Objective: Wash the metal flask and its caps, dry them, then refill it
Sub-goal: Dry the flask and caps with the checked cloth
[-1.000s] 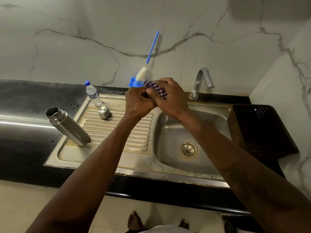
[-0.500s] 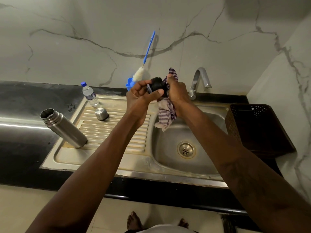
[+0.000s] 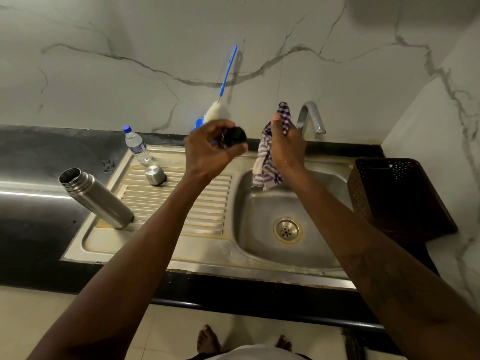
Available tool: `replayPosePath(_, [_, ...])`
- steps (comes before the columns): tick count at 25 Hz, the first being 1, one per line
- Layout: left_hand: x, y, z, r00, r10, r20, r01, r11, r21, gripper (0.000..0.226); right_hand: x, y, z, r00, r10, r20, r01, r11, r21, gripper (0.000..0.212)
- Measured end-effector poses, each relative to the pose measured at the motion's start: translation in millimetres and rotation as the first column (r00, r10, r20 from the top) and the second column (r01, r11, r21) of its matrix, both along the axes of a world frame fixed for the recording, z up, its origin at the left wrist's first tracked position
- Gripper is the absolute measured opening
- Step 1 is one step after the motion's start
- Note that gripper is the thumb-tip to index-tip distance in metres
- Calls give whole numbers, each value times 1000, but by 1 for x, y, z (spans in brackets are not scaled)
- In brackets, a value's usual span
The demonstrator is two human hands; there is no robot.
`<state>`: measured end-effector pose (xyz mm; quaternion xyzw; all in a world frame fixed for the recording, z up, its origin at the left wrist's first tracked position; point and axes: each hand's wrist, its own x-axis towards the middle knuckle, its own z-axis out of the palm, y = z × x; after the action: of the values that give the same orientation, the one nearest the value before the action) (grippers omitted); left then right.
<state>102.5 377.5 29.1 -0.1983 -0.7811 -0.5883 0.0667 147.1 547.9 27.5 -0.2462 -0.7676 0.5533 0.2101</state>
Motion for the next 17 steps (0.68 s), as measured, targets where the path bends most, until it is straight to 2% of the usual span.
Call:
replayPosePath(2, [0,7,16,953,181,-244,-136,972,190,48,1,9,-7,998,-60,-9,59,996,-62,36])
replayPosePath(3, [-2,13,17,912,221,-345,-144,961,235,47,1,11,-11,997,-81,-10,80,995,-67,34])
replayPosePath(4, [-5,19,14,895,201,-398,-130,971,200,45,1,11,-14,995,-96,-8,96,993,-63,34])
replayPosePath(5, [-12,24,1,911,97,-400,-95,995,26,41,0,11,-16,994,-106,-5,105,993,-55,35])
replayPosePath(6, [-19,26,-18,947,-64,-314,-32,956,-291,36,-1,9,-18,994,-106,-18,105,993,-46,36])
replayPosePath(7, [-21,25,-41,973,-185,-137,63,785,-616,32,-2,8,-20,995,-101,-26,100,994,-33,38])
replayPosePath(8, [-22,20,-64,976,-218,9,137,584,-800,29,-3,7,-20,995,-90,-33,90,996,-18,39])
replayPosePath(9, [-21,17,-80,980,-185,72,162,529,-833,30,-4,7,-19,996,-78,-36,78,997,-1,41])
replayPosePath(11, [-20,17,-87,992,-71,100,120,725,-678,37,-5,10,-19,996,-79,-46,80,997,13,43])
replayPosePath(12, [-20,19,-84,997,-46,63,75,796,-601,40,-5,11,-20,996,-84,-42,85,996,13,43])
replayPosePath(17, [-20,21,-62,997,2,-73,-32,907,-419,48,-8,6,-27,994,-100,-33,99,995,-33,36])
